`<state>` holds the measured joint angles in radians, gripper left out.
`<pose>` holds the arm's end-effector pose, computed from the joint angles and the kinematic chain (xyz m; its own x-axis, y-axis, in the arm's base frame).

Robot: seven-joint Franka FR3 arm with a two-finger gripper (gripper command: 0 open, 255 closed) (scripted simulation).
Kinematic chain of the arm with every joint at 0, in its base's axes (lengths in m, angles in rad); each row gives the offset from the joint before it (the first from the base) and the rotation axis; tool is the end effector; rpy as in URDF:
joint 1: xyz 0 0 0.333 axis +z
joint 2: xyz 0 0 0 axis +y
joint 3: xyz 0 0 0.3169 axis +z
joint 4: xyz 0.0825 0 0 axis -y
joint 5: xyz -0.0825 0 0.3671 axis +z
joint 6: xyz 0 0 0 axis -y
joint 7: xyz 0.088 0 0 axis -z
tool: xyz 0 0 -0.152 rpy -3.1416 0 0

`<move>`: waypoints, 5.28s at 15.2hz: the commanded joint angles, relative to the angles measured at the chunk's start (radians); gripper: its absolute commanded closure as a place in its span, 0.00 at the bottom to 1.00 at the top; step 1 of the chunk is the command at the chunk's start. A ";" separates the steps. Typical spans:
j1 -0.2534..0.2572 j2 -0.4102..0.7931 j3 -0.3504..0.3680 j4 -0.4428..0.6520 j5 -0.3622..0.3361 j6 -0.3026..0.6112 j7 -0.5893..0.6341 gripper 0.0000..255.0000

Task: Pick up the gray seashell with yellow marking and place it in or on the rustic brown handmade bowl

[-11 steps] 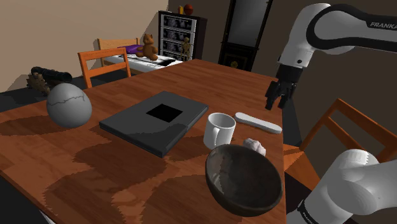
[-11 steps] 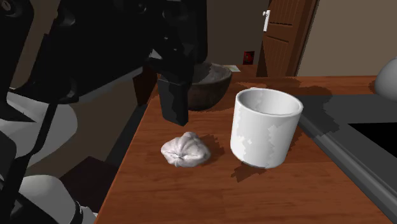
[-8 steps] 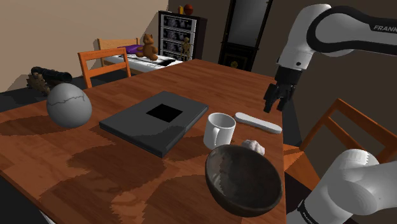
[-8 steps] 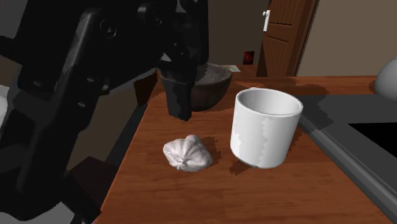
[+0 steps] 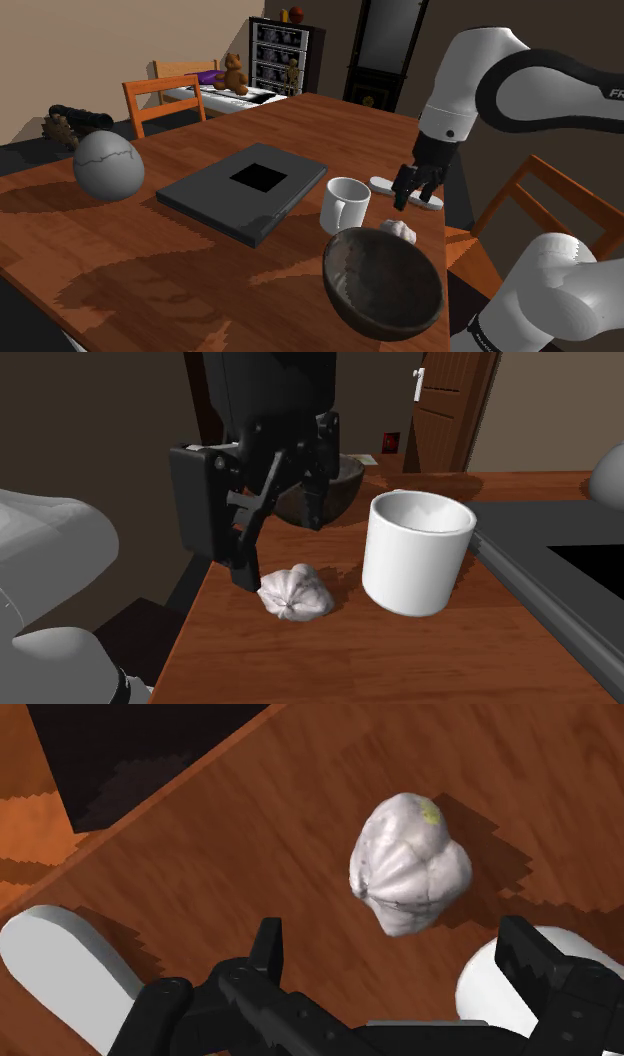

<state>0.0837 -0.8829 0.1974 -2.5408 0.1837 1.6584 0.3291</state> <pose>0.2538 0.1059 0.4902 0.9906 -0.1359 -0.0176 -0.1364 -0.9903 -0.0265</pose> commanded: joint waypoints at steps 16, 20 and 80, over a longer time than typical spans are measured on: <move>0.032 -0.022 0.093 -0.142 0.051 0.135 0.061 0.00; 0.032 -0.022 0.093 -0.142 0.051 0.135 0.061 1.00; 0.029 0.189 0.407 0.488 0.192 -0.197 0.460 1.00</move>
<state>0.1105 -0.6879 0.5996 -2.0334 0.3708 1.4465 0.7889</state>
